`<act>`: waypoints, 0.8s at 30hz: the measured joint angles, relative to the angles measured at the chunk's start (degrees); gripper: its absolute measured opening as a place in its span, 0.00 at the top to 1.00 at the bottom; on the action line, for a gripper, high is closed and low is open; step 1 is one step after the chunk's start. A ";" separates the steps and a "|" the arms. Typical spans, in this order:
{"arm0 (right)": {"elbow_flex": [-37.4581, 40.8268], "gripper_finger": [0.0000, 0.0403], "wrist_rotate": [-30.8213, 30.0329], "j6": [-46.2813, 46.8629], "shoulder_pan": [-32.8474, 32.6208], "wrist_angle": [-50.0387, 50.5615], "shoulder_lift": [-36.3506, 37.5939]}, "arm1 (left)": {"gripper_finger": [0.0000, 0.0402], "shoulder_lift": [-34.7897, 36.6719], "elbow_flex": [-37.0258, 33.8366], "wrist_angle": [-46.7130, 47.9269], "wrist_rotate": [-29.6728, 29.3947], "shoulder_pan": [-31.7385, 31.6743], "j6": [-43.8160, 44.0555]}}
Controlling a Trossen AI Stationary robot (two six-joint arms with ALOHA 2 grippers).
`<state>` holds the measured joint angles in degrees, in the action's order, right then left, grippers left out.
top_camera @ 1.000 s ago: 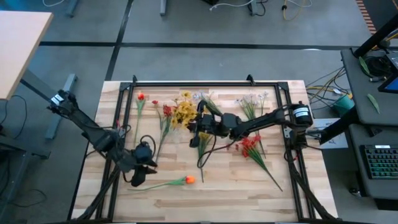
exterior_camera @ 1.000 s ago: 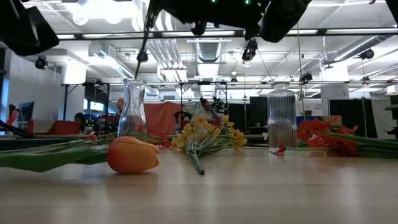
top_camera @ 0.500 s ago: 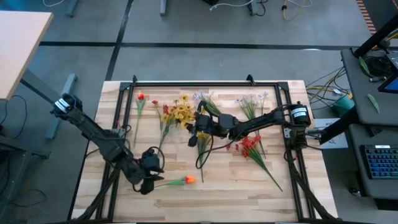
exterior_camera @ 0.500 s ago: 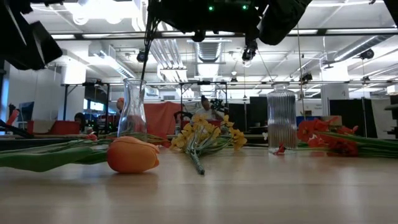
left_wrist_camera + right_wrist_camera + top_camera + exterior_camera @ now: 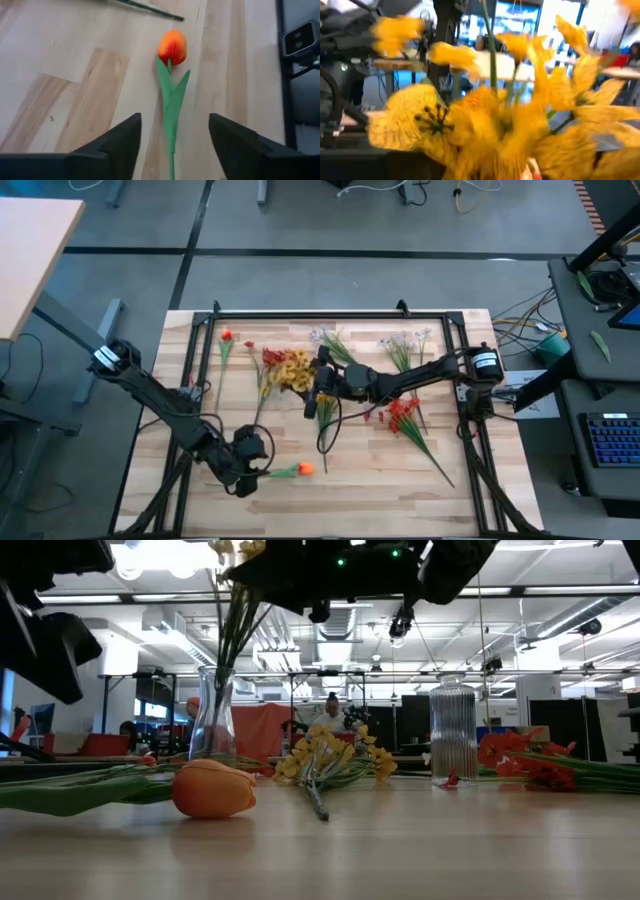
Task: Sort flowers into vase by color
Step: Put the right yellow flower into the left transparent vase
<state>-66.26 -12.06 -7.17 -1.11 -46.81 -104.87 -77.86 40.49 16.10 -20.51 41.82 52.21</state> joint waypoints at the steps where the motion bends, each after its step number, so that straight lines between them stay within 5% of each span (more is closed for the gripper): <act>1: 0.00 0.41 0.00 0.35 -0.02 2.02 0.59 | 0.41 -0.59 0.00 0.00 -0.02 0.00 -0.01; 11: 0.00 0.22 0.03 9.32 -0.02 23.08 9.64 | 0.31 -9.24 0.00 -3.56 -0.11 -0.02 -0.66; 24: 0.00 0.18 0.01 14.08 -1.05 36.69 19.35 | 0.32 -18.53 5.00 -4.83 0.07 0.15 -0.67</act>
<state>-66.26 -12.05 6.91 -2.16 -10.11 -85.52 -96.39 45.49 11.27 -20.45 41.98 51.54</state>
